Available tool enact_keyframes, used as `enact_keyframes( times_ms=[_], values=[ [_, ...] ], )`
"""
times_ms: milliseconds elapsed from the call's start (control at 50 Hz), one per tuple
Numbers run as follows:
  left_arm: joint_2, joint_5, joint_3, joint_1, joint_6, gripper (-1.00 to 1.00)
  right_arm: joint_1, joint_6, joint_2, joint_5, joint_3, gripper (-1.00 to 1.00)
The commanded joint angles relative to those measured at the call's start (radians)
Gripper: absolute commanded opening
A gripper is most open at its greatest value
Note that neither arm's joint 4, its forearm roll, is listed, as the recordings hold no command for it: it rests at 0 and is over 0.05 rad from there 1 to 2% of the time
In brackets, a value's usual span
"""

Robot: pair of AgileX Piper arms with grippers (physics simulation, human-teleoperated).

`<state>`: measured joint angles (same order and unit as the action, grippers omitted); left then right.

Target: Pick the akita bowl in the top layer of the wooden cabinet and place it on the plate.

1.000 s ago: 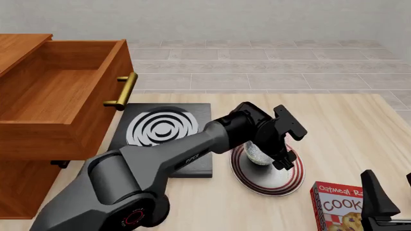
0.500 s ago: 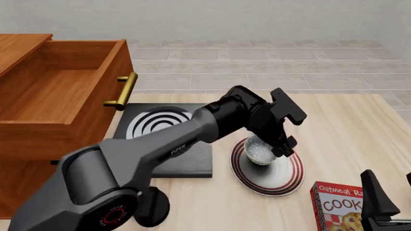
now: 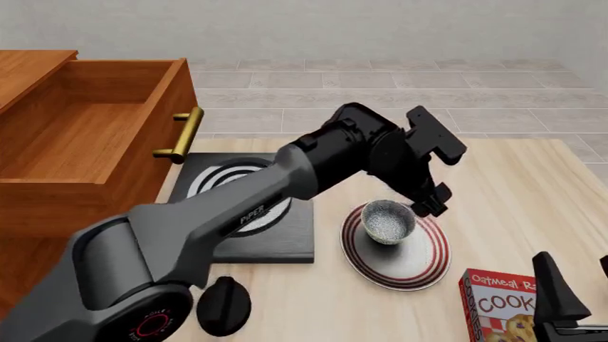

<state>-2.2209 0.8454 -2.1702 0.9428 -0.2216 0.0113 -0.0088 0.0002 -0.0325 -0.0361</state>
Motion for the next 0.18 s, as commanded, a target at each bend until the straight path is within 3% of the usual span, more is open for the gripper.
enact_keyframes(
  times_ms=[20, 180],
  values=[
    [0.016, 0.021, -0.033, 0.01, 0.016, 1.0, -0.002, -0.002, 0.0, 0.0, 0.001, 1.0],
    [0.03, 0.049, -0.092, 0.027, 0.073, 1.0, -0.003, -0.004, 0.0, 0.0, 0.0, 1.0]
  ],
)
